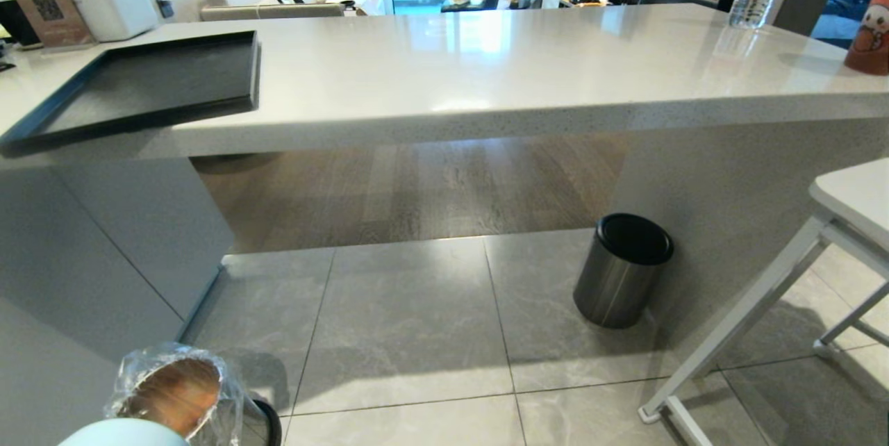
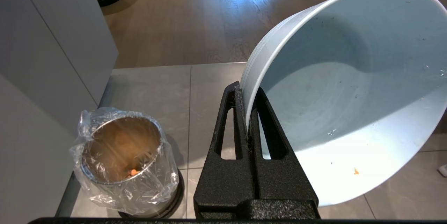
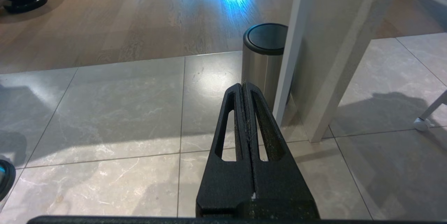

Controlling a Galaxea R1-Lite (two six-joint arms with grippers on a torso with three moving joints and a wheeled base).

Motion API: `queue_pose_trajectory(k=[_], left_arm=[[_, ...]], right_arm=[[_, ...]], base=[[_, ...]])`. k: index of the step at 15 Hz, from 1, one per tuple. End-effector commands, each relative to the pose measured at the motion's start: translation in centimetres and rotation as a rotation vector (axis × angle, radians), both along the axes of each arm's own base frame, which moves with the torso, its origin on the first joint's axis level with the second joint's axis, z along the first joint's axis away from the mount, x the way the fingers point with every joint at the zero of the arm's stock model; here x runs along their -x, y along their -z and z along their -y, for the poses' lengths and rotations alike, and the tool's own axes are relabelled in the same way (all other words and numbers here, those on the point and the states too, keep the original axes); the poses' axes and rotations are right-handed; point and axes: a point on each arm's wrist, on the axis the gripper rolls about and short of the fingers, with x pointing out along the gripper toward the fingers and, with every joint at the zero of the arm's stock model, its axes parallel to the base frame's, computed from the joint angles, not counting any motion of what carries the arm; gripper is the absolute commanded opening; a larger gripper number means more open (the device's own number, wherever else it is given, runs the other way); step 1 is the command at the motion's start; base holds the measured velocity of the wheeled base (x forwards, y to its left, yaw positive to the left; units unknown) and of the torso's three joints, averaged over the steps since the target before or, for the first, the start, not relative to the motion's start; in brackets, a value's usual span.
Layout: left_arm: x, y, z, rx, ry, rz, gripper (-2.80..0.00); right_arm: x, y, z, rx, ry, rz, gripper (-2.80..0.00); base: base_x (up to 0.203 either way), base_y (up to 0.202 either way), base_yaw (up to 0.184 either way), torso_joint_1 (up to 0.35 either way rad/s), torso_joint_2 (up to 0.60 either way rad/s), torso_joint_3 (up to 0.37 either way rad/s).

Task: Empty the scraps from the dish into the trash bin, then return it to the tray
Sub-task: Put the bowl back to the table

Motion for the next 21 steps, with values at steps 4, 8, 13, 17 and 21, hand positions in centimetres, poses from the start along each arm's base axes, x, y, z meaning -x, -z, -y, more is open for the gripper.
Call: queue_pose_trajectory(k=[4,8,13,17,21], left_arm=[[0.0,-0.01,0.0,0.001,0.0,0.001,-2.8],[0.0,-0.01,0.0,0.001,0.0,0.001,-2.8],[0.0,-0.01,0.0,0.001,0.0,0.001,-2.8],[0.0,-0.01,0.0,0.001,0.0,0.001,-2.8],[0.0,-0.01,0.0,0.001,0.001,0.001,-2.8]], right_arm=[[0.01,-0.02,0.0,0.0,0.0,0.001,-2.8],[0.01,-0.02,0.0,-0.001,0.0,0.001,-2.8],[0.0,0.01,0.0,0.0,0.0,0.0,-2.8],[0.01,-0.04,0.0,-0.002,0.0,0.003,-2.8],[0.01,-0.04,0.0,-0.002,0.0,0.003,-2.8]], base=[[0.0,0.0,0.0,0.0,0.0,0.0],[0.0,0.0,0.0,0.0,0.0,0.0],[0.0,0.0,0.0,0.0,0.0,0.0],[0.0,0.0,0.0,0.0,0.0,0.0],[0.0,0.0,0.0,0.0,-0.03,-0.03]])
